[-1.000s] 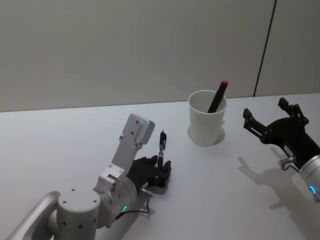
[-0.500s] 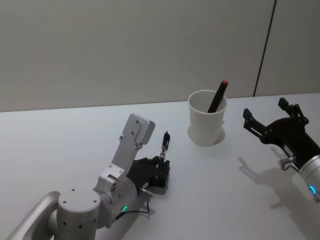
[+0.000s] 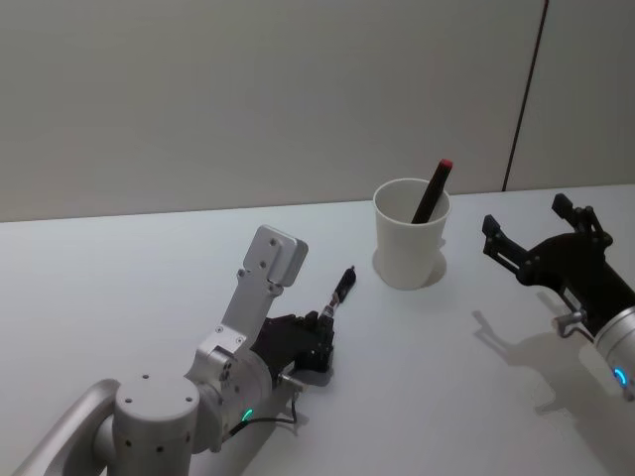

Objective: Place the pen into the pen holder.

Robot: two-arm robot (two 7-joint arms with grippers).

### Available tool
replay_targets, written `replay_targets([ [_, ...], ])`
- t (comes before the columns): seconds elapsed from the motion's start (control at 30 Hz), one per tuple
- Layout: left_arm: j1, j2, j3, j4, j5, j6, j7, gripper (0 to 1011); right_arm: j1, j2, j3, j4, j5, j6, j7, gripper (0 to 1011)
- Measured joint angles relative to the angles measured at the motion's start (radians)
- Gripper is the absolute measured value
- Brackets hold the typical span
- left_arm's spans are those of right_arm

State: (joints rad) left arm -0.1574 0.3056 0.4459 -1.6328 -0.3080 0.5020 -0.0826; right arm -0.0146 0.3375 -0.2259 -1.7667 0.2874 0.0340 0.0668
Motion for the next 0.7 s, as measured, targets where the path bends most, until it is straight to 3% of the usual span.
replay_targets([
  [0.23,0.003,0.002,-0.001,-0.001,0.0,-0.007,-0.002,131,0.0,0.0,0.0,0.0,0.0,0.0,0.0,1001],
  [0.7,0.016,0.012,-0.01,-0.009,-0.001,-0.035,0.009,130,0.0,0.0,0.0,0.0,0.0,0.0,0.0,1001],
])
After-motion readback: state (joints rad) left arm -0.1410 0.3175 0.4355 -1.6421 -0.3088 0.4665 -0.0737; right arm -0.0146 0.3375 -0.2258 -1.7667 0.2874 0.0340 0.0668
